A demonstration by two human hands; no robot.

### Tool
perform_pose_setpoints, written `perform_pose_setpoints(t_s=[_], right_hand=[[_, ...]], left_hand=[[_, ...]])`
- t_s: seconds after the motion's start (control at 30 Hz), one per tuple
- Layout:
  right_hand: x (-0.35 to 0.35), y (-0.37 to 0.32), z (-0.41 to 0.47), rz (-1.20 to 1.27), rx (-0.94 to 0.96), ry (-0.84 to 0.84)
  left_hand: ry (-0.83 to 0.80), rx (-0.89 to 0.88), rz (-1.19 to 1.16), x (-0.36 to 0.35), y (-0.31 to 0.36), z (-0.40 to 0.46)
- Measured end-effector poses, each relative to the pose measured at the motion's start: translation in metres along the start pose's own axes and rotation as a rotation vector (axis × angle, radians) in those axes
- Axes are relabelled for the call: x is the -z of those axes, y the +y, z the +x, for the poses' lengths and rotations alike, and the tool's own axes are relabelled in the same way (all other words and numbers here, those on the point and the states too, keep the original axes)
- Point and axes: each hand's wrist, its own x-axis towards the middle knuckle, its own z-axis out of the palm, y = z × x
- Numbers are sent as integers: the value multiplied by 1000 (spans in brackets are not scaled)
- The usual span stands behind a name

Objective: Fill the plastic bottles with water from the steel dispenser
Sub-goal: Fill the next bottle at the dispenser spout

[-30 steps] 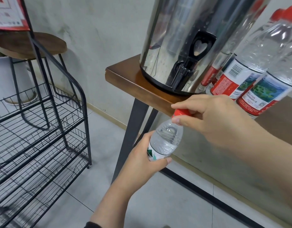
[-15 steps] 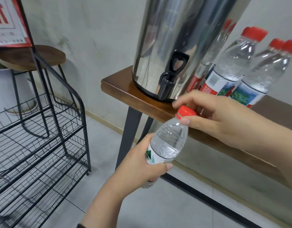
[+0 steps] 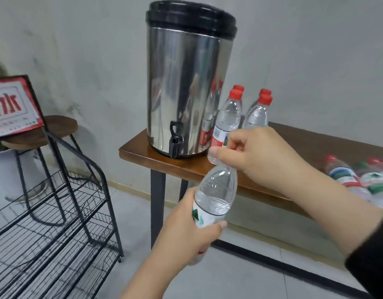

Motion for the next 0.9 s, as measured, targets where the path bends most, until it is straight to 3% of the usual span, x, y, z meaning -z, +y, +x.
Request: perform_pose_setpoints(t_s=[0.13,0.2,0.37,0.73,0.9], right_hand=[[40,-1,-23,63,93,-70],[57,5,-32,101,80,8],[95,34,-32,-16,-152,146],[152,106,-1,-206,-194,173],[181,178,9,-107,-295,271]], left_hand=[[-131,-19,-30,-6,30,-4],[-173,-43,2,-12,49,-4],[-41,-117,57,-61,84,17],[60,-164,62,-167,120,92],[89,-136,0,-201,120,158]])
